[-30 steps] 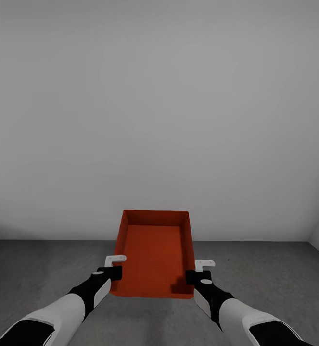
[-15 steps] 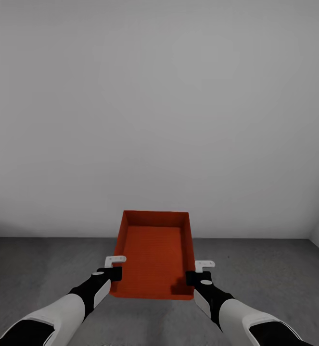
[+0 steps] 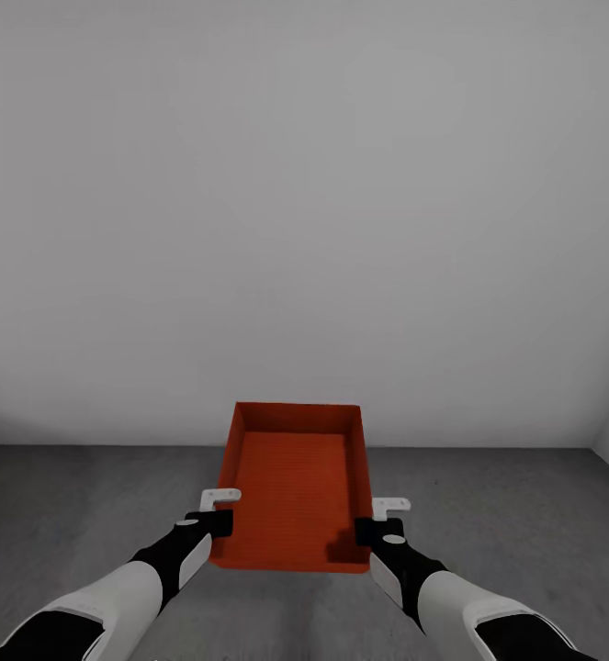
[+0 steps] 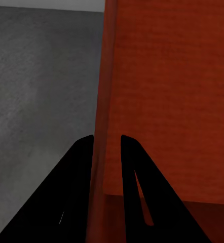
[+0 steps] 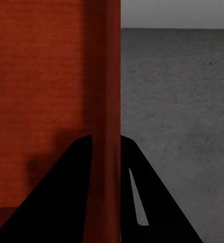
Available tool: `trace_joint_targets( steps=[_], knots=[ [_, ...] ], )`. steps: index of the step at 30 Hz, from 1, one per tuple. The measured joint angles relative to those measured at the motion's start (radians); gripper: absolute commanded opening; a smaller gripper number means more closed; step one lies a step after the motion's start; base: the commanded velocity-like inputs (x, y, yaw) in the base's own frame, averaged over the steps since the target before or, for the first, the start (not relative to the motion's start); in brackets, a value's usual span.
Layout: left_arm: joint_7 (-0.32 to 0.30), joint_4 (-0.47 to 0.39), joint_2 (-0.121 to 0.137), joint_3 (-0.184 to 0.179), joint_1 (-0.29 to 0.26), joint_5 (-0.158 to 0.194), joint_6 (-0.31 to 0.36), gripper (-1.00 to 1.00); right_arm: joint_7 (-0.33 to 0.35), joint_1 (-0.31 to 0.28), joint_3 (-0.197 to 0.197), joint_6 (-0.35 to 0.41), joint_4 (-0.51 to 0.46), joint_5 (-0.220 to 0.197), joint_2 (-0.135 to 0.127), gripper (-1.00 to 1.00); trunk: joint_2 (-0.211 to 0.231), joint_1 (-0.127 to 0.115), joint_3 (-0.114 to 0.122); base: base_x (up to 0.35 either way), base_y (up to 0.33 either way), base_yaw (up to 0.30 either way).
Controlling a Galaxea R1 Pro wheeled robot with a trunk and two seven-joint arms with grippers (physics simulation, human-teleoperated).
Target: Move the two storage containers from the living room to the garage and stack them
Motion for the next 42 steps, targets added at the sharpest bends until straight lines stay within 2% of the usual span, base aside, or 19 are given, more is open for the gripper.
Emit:
trace_joint_targets(
  steps=[42],
  knots=[
    [-0.001, -0.008, 0.001, 0.002, 0.0, 0.0, -0.002, -1.0, 0.0, 0.0, 0.004, 0.0, -0.01, -0.001, 0.0, -1.0, -0.294, 0.161, -0.199, 0.0, 0.0, 0.0]
  ],
)
